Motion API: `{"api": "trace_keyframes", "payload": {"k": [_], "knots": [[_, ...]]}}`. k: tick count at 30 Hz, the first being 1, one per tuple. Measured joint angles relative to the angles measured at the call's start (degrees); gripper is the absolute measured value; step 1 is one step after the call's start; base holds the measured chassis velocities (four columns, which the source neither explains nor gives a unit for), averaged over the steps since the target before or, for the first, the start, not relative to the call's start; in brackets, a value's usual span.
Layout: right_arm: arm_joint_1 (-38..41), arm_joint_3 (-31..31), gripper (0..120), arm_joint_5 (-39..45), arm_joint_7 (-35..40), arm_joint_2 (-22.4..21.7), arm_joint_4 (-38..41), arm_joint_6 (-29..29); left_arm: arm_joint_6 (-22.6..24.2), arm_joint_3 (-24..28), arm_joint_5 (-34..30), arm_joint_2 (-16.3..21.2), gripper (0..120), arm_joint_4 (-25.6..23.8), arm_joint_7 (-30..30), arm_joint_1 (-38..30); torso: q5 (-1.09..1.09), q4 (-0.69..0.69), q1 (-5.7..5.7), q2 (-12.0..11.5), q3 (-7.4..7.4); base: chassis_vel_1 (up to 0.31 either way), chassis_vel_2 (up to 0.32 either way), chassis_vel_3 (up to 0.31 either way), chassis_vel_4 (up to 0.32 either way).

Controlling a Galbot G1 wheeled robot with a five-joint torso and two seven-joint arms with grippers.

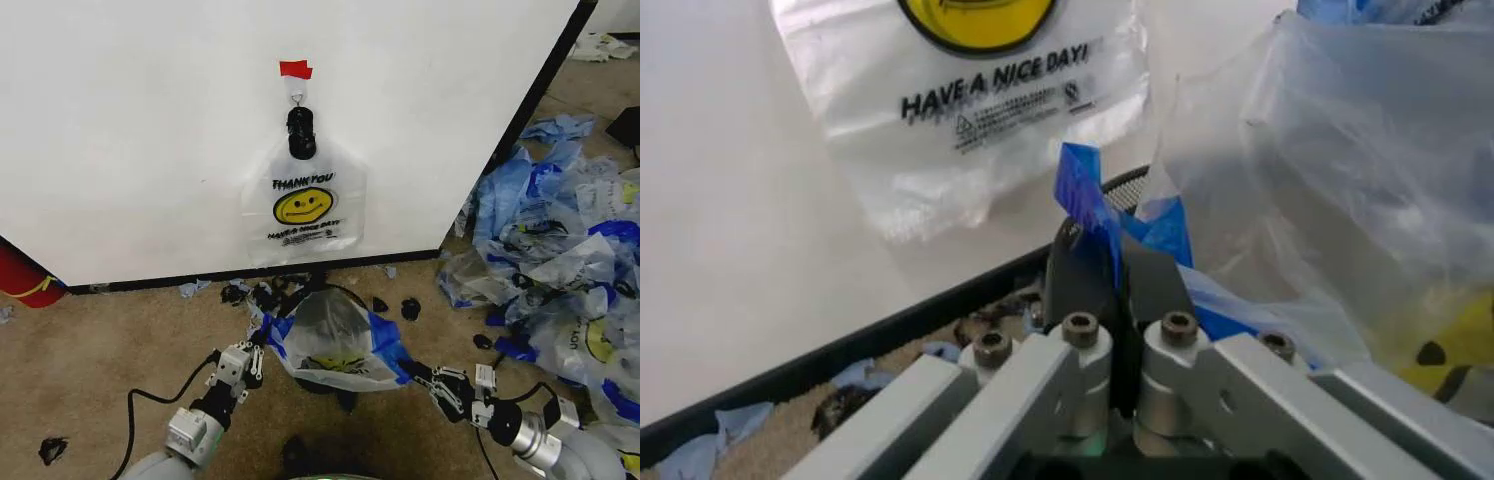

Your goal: Pick up the garbage bag from the wall and place it over the trash bin.

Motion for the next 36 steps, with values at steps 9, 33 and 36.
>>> {"api": "trace_keyframes", "payload": {"k": [9,33,36], "knots": [[-0.27,-1.41,0,-3.07,1.77,1.26,-1.99,0.49,-0.55,1.03,1.75,-0.30,0,2.01,-0.29,0.80,0.01,-0.01,0.00,0.00,0.00,0.000,0.000,0.000,0.000],[-0.72,-3.66,0,-4.44,8.76,4.05,-3.50,1.51,-1.49,-0.02,5.31,-1.14,0,4.76,-1.43,3.97,0.00,0.00,0.00,-0.01,0.00,0.000,0.000,0.000,0.000],[-0.79,-4.20,0,-5.69,10.32,4.94,-4.06,1.50,-1.82,-0.82,6.06,-1.53,0,5.32,-1.55,5.46,0.00,0.00,0.00,-0.01,0.00,0.000,0.000,0.000,0.000]]}}
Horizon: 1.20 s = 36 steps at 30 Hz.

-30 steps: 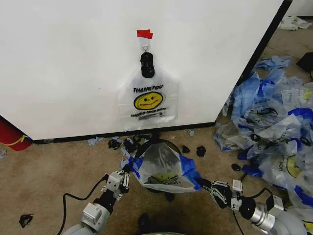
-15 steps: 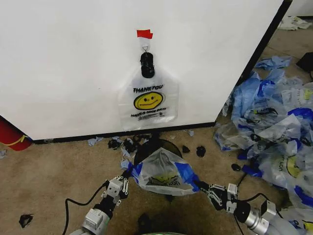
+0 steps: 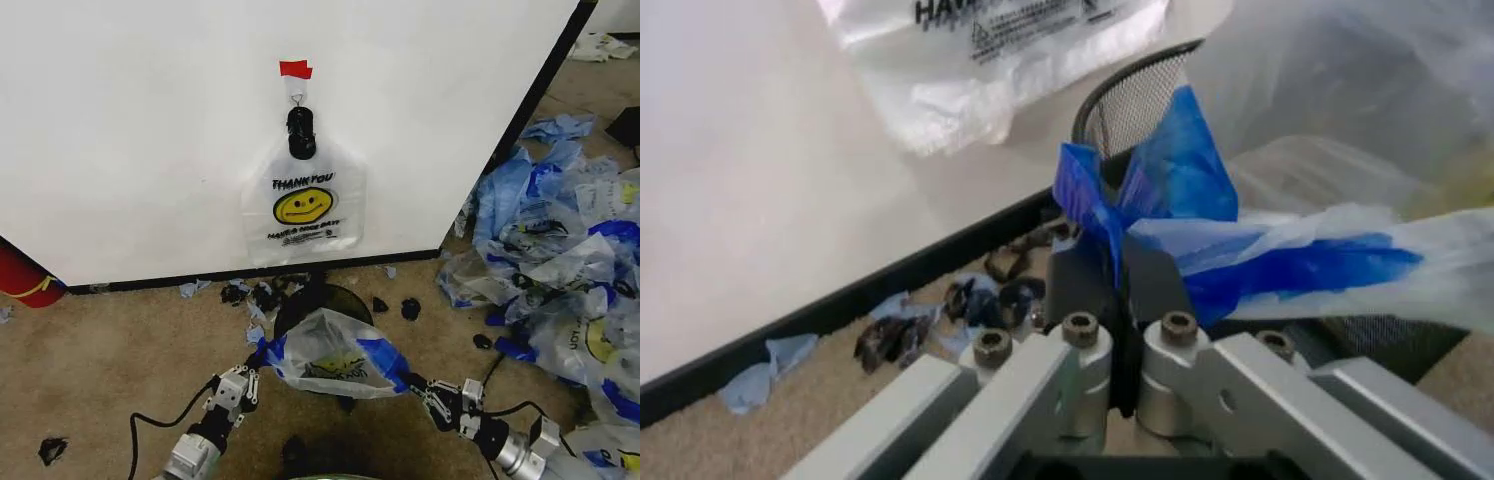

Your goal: Pick up the garbage bag from the wall and place it over the trash bin.

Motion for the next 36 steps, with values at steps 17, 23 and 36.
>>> {"api": "trace_keyframes", "payload": {"k": [17,23,36], "knots": [[1.62,-3.36,0,-0.40,7.45,2.45,-0.19,0.04,-1.31,2.72,2.04,-3.85,0,4.04,0.03,-1.67,0.00,-0.01,0.00,0.00,0.00,0.000,0.000,0.000,0.000],[1.82,-3.83,0,-0.81,8.00,3.11,-0.77,0.01,-1.68,4.16,2.00,-4.51,0,5.41,0.10,-2.92,0.00,-0.01,0.00,0.00,0.00,0.000,0.000,0.000,0.000],[3.24,-4.60,0,-1.49,9.65,2.66,-1.80,-0.43,-2.04,5.19,2.80,-4.92,0,6.88,-0.46,-3.38,0.00,0.00,0.00,0.01,0.00,0.000,0.000,0.000,0.000]]}}
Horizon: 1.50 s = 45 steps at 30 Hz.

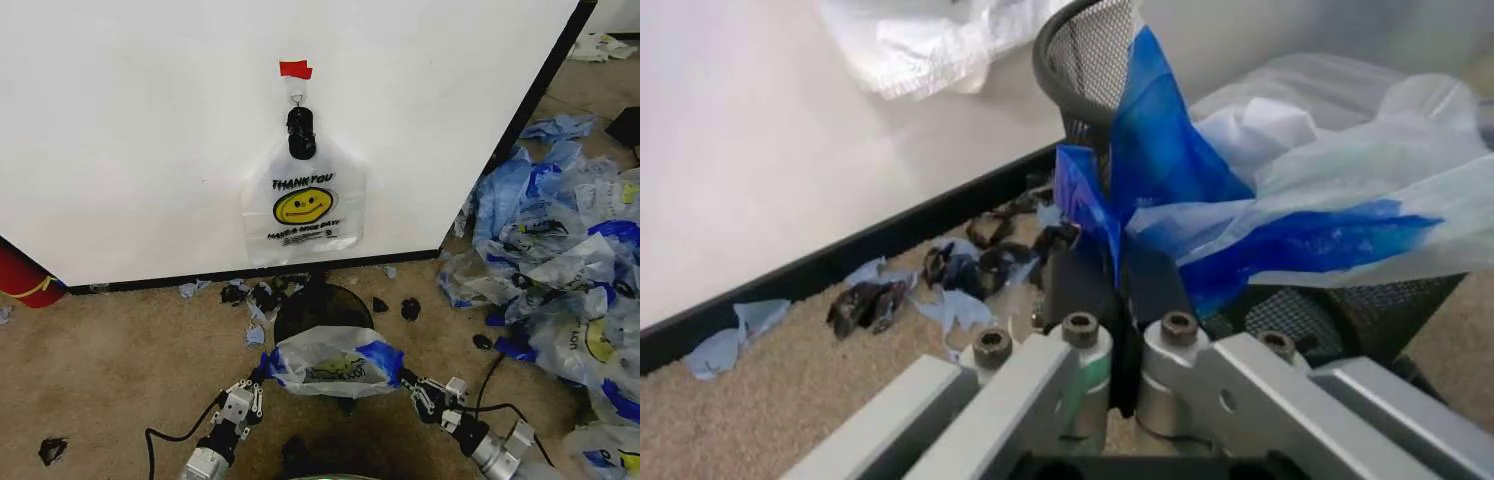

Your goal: Pick up the garbage bag from the wall and place it over the trash bin.

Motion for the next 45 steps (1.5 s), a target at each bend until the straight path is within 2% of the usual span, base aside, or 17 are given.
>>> {"api": "trace_keyframes", "payload": {"k": [7,10,17,27,33,39,45], "knots": [[0.14,0.17,0,-0.43,-1.12,-0.46,-0.73,0.04,0.94,-0.85,-0.02,0.18,0,-0.13,-1.76,-0.70,0.00,-0.01,0.00,0.00,0.00,0.000,0.000,0.000,0.000],[0.91,0.18,0,-1.13,-1.72,-0.75,-0.70,0.11,3.06,-1.62,0.33,0.20,0,-0.28,-4.60,-1.30,0.00,0.00,0.00,0.00,0.00,0.000,0.000,0.000,0.000],[1.48,-0.01,0,-1.60,-2.17,-1.11,-0.85,0.10,4.96,-1.88,0.72,0.90,0,-0.41,-6.30,-0.97,0.00,0.00,0.00,0.00,0.00,0.000,0.000,0.000,0.000],[1.97,-1.12,0,-1.81,-2.13,-0.83,-1.01,0.08,3.28,-1.55,1.71,0.43,0,0.39,-4.97,1.09,-0.02,-0.02,0.00,0.00,0.00,0.000,0.000,0.000,0.000],[1.57,-0.21,0,-1.22,-4.33,-1.90,-0.75,0.10,2.63,-5.32,2.23,1.23,0,-2.76,-3.91,7.80,-0.01,0.00,0.00,0.00,0.00,0.000,0.000,0.000,0.000],[1.51,0.28,0,-1.19,-5.79,-2.42,-0.41,0.09,2.26,-8.56,2.47,2.48,0,-4.58,-3.10,11.35,0.01,-0.01,0.00,0.00,0.00,0.000,0.000,0.000,0.000],[1.55,-0.81,0,-3.52,-4.01,-1.40,-1.17,0.50,1.57,-7.81,2.98,1.45,0,-2.22,-2.78,9.91,0.00,-0.01,0.00,0.00,0.00,0.000,0.000,0.000,0.000]]}}
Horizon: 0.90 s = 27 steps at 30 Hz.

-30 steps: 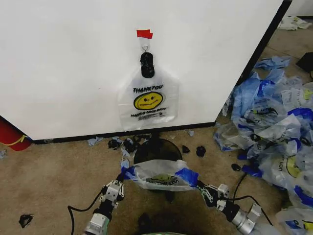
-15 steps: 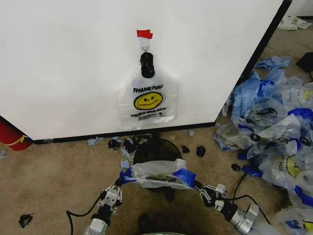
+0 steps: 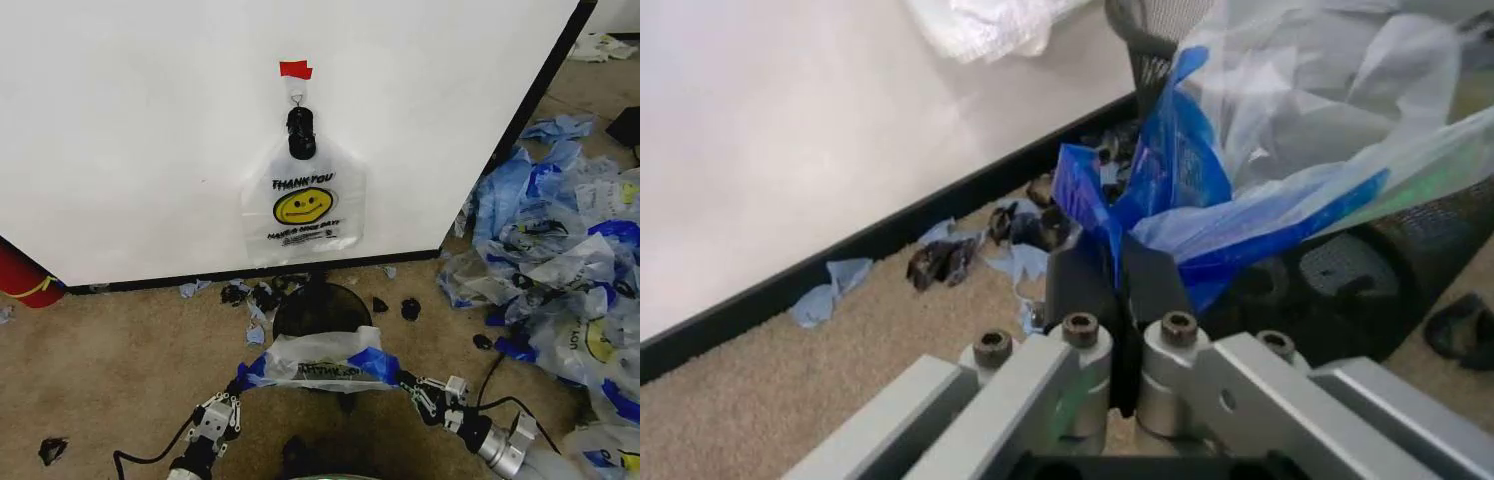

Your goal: Pick up the garbage bag from the wall and place it over the trash bin.

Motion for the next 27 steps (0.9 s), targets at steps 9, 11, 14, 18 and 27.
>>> {"api": "trace_keyframes", "payload": {"k": [9,11,14,18,27], "knots": [[0.06,-1.04,0,0.96,4.24,0.43,0.30,0.13,0.02,4.64,-0.82,-2.66,0,3.80,-1.40,-8.07,-0.01,0.00,0.00,0.00,0.00,0.000,0.000,0.000,0.000],[0.05,-1.03,0,1.79,4.36,0.38,0.41,0.01,0.06,4.83,-1.19,-2.82,0,3.80,-1.59,-8.63,-0.01,0.00,0.00,0.00,0.00,0.000,0.000,0.000,0.000],[0.56,-0.97,0,4.54,4.31,0.40,0.46,-0.68,0.26,5.76,-2.38,-2.99,0,3.68,-1.89,-10.74,0.00,0.00,0.00,0.00,0.00,0.000,0.000,0.000,0.000],[1.47,-1.74,0,5.89,5.45,0.96,0.26,-1.44,0.52,7.27,-3.06,-2.83,0,4.12,-1.97,-12.19,0.00,0.01,0.00,0.00,0.00,0.000,0.000,0.000,0.000],[3.62,-4.88,0,13.38,7.52,2.74,-1.37,-3.46,0.59,11.02,-4.58,-3.22,0,6.14,-2.22,-15.42,0.00,0.01,0.00,0.00,0.00,0.000,0.000,0.000,0.000]]}}
